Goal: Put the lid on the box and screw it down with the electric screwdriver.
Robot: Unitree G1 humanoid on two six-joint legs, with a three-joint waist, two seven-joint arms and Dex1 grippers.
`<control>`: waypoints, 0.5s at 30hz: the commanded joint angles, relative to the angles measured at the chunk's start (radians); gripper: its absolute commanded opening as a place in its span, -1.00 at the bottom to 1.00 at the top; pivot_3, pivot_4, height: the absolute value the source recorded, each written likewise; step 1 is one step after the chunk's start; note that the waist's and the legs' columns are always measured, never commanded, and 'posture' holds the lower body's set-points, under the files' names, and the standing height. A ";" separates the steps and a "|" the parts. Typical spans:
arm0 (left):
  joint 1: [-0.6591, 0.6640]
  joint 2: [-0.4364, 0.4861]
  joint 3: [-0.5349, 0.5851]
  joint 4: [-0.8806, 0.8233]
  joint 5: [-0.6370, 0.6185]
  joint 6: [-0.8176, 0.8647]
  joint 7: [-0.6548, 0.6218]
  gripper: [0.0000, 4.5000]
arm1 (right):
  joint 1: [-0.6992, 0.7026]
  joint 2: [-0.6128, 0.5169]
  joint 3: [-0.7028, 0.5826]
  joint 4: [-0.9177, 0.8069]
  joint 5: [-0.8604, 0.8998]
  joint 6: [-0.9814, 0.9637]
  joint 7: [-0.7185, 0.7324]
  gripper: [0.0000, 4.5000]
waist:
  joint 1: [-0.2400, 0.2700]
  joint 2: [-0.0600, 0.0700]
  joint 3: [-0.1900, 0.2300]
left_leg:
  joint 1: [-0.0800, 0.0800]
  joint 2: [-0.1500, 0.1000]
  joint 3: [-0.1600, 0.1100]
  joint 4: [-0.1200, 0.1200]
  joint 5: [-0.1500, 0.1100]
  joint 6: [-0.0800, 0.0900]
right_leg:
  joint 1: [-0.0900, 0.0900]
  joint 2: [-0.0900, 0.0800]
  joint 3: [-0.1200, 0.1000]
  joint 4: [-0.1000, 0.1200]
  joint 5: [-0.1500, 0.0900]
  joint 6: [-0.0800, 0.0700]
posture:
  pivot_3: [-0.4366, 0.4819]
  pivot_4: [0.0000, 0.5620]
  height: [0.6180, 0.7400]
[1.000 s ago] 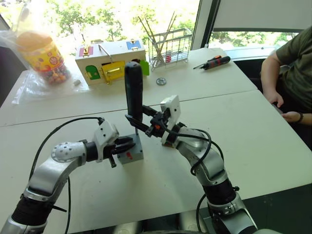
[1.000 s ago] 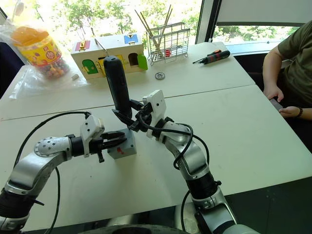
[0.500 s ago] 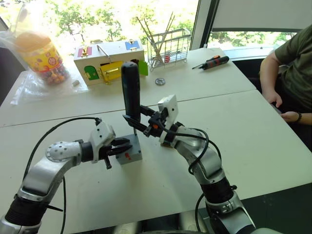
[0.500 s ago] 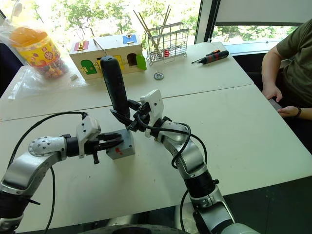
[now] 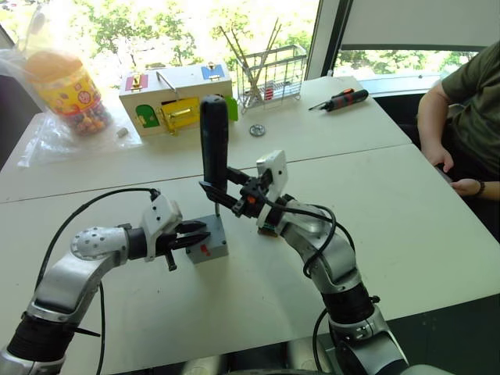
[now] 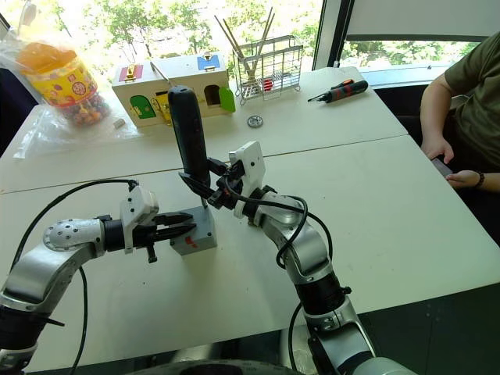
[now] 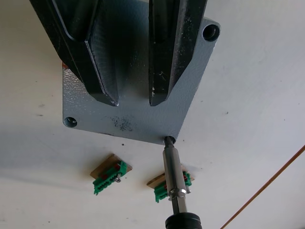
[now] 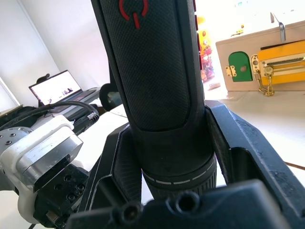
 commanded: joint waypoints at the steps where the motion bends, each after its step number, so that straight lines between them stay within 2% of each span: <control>1: 0.023 0.000 -0.038 0.059 0.035 0.032 0.005 -0.56 | -0.017 0.019 0.025 -0.020 0.028 -0.005 0.020 -0.25 | 0.000 0.000 0.000 | 0.000 0.000 0.000 0.000 0.000 0.000 | 0.000 0.000 0.000 0.000 0.000 0.000 | -0.05 -0.47 1.00; 15: 0.009 0.002 -0.046 0.018 0.028 0.077 0.019 -0.56 | -0.037 0.052 -0.032 -0.055 0.102 0.022 0.014 -0.25 | 0.003 0.000 0.002 | -0.002 0.000 0.000 0.000 0.000 0.000 | -0.001 0.000 0.000 0.000 0.000 0.000 | -0.05 -0.47 1.00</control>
